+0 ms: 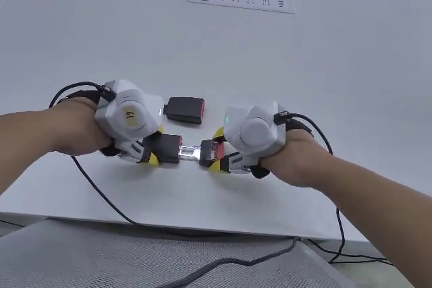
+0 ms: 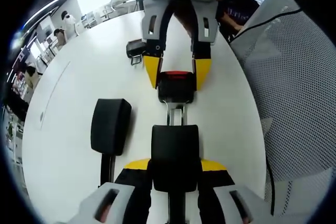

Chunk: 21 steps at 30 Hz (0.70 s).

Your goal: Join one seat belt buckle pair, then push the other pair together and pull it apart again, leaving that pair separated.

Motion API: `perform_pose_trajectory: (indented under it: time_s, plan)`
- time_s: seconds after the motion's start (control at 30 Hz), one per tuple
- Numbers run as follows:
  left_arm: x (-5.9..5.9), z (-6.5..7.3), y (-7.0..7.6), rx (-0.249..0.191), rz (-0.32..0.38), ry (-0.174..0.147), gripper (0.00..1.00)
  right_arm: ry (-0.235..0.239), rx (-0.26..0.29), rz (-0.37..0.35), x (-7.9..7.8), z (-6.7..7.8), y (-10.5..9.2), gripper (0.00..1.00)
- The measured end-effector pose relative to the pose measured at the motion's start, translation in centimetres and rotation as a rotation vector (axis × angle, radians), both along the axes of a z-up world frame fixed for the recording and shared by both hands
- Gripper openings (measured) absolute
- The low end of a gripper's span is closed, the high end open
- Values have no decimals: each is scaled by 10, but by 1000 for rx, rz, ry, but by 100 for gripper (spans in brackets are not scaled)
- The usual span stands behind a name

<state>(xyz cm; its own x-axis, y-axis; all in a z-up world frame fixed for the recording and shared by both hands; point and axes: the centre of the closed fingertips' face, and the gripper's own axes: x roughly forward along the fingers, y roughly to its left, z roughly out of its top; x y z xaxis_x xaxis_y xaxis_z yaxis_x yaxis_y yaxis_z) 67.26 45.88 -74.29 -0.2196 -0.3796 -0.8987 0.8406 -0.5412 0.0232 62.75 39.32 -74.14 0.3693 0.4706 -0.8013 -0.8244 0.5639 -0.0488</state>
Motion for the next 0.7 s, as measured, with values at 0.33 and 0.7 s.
perform_pose_trajectory:
  time_s: [0.33, 0.7]
  plan:
    - [-2, 0, 0, -1, 4, 0, 34, -16, 12, 9, 6, 2, 11, 32]
    - [-3, -1, 1, -5, 10, 32, 33, 10, -14, -12, 11, 1, 17, 30]
